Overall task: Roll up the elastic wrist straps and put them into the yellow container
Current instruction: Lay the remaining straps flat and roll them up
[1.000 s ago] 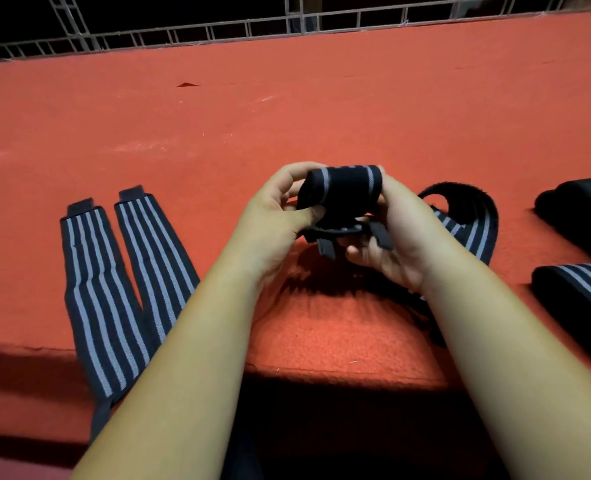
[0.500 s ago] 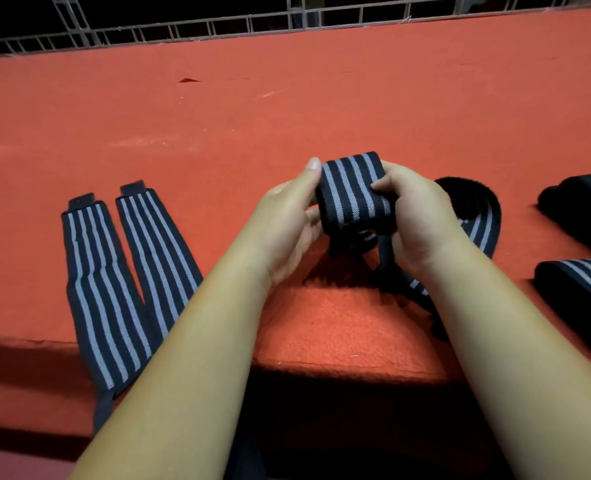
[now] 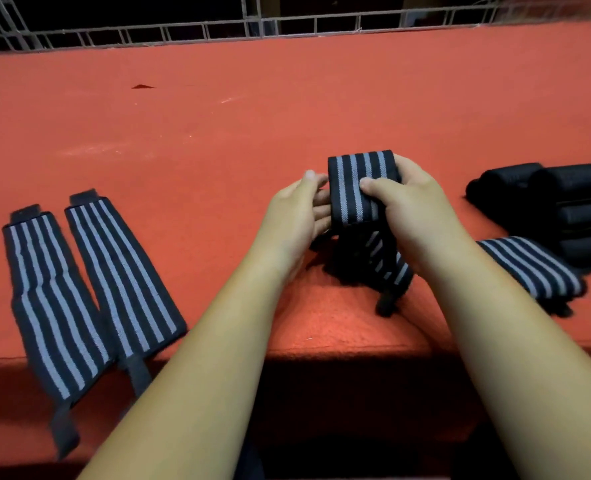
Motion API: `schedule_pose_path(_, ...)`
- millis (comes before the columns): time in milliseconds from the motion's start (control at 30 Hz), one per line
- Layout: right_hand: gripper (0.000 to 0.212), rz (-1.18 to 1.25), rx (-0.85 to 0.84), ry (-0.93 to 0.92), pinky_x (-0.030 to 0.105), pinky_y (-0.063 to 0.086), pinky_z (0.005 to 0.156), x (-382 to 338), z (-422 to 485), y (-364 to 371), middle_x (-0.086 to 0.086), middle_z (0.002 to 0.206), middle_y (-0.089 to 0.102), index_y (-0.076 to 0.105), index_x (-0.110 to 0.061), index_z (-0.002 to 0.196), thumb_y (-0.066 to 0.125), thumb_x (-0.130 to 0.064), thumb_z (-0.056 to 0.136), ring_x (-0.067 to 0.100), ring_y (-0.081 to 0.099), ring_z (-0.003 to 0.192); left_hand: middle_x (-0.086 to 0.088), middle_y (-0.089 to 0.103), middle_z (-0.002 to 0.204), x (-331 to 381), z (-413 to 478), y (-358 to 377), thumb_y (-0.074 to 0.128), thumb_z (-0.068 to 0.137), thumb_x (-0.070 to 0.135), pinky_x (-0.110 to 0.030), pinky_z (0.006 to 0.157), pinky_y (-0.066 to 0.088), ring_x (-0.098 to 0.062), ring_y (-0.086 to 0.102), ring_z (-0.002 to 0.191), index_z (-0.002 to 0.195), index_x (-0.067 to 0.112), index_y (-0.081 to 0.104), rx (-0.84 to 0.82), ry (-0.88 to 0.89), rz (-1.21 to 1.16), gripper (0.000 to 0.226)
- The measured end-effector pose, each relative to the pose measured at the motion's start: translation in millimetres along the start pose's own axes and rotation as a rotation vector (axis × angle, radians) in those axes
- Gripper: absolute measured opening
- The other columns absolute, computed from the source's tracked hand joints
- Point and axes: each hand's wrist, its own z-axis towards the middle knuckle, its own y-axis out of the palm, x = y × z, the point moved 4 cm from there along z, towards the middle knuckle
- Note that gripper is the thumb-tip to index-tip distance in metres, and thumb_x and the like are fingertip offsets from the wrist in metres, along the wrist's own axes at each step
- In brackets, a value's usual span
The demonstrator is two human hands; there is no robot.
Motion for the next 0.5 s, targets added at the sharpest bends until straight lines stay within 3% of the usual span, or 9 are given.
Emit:
schedule_pose_path(67,0.038,0.019,0.067,0.002,0.048,0.062,0.094,1,-5,-19,0.0,0.105,0.08,0.074,-0.023,0.118,0.067,-0.028,0.08,0.016,0.076,0.096,-0.021,0.077,0.125,-15,4,15,0.043,0.106,0.002,-0.03,0.078,0.064,-0.027,0.079,0.096,0.141,-0.001,0.061,-0.03,-0.058,0.106,0.04)
schedule_pose_path(100,0.036,0.033,0.099,0.015,0.051,0.062,0.096,3,-7,-29,0.003,0.106,0.08,0.075,-0.022,0.114,0.067,-0.027,0.079,0.021,0.077,0.097,-0.014,0.077,0.128,-22,6,21,0.047,0.099,0.001,-0.033,0.09,0.064,-0.026,0.077,0.107,0.141,0.006,0.063,-0.053,-0.034,0.284,0.045)
schedule_pose_path(167,0.032,0.039,0.15,0.052,0.055,0.06,0.098,7,-11,-48,0.008,0.107,0.081,0.077,-0.018,0.11,0.068,-0.023,0.08,0.03,0.078,0.101,0.002,0.074,0.134,-32,5,35,0.058,0.091,0.015,-0.04,0.112,0.053,-0.018,0.068,0.126,0.14,0.022,0.066,-0.184,0.075,0.74,0.05)
schedule_pose_path(267,0.024,-0.014,0.178,0.077,0.056,0.061,0.098,14,-17,-69,0.008,0.106,0.082,0.078,-0.017,0.111,0.068,-0.014,0.088,0.029,0.078,0.1,-0.001,0.051,0.156,-45,-5,54,0.078,0.09,0.045,-0.043,0.123,0.037,-0.024,0.04,0.149,0.154,0.027,0.052,-0.403,0.1,1.167,0.072)
schedule_pose_path(367,0.028,-0.03,0.181,0.106,0.057,0.062,0.095,20,-23,-81,0.006,0.102,0.082,0.078,-0.017,0.108,0.068,-0.019,0.083,0.031,0.079,0.1,0.002,0.025,0.172,-57,-9,64,0.077,0.075,0.081,-0.05,0.131,0.021,-0.025,0.017,0.16,0.168,0.031,0.031,-0.473,0.115,1.372,0.115)
schedule_pose_path(433,0.026,-0.035,0.184,0.127,0.059,0.062,0.095,22,-24,-87,0.008,0.1,0.082,0.078,-0.015,0.105,0.068,-0.021,0.082,0.034,0.079,0.099,0.003,0.019,0.176,-61,-8,66,0.076,0.077,0.08,-0.051,0.132,0.017,-0.025,0.013,0.162,0.167,0.037,0.032,-0.473,0.133,1.366,0.109)
schedule_pose_path(500,0.025,-0.043,0.196,0.135,0.06,0.062,0.095,23,-24,-91,0.008,0.1,0.082,0.078,-0.014,0.104,0.068,-0.023,0.083,0.036,0.078,0.1,0.003,0.029,0.172,-62,-3,65,0.074,0.079,0.071,-0.05,0.13,0.024,-0.027,0.022,0.158,0.16,0.039,0.046,-0.457,0.139,1.313,0.091)
